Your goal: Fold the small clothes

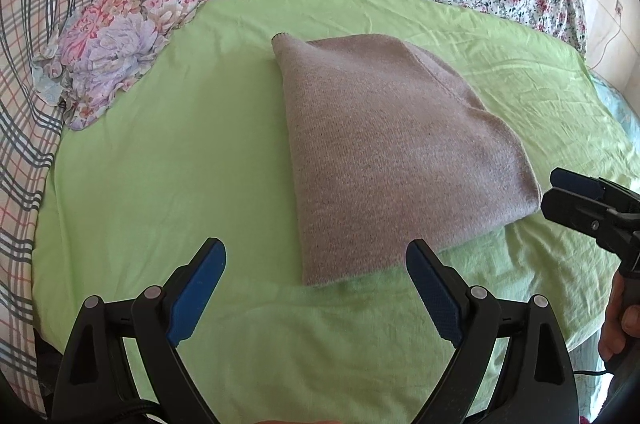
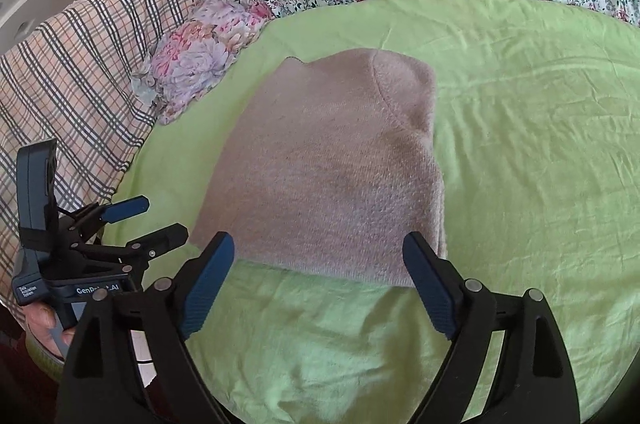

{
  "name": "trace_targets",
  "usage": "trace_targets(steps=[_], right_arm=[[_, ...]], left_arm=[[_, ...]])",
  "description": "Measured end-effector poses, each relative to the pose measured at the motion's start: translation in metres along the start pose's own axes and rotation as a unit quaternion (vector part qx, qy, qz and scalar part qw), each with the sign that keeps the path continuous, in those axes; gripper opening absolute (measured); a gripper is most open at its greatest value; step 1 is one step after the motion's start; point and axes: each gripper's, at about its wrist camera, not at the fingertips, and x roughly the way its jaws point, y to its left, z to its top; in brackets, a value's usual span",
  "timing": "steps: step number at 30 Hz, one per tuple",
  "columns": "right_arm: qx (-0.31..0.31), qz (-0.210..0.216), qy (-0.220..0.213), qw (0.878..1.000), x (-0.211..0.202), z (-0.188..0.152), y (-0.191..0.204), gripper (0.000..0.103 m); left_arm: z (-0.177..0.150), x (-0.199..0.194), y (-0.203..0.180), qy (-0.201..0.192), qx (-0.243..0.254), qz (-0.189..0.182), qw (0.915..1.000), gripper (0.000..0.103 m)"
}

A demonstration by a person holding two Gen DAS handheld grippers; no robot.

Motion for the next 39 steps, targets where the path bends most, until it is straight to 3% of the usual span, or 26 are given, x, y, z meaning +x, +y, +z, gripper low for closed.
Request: trace_targets(steps=[14,39], right_arm=[[0.000,-0.006,0.019,1.000,0.004,-0.019,-0.001,0.093],[-0.021,-0.011,0.027,0.999,0.011,-0.021,0.002,0.097]], left_arm=[[-0.014,0.003,-0.003,0.012,0.011,0.005,0.9999,0.093],[-0.017,0.004,-0.002,0.007,0.026,0.006,0.9996,0.094]])
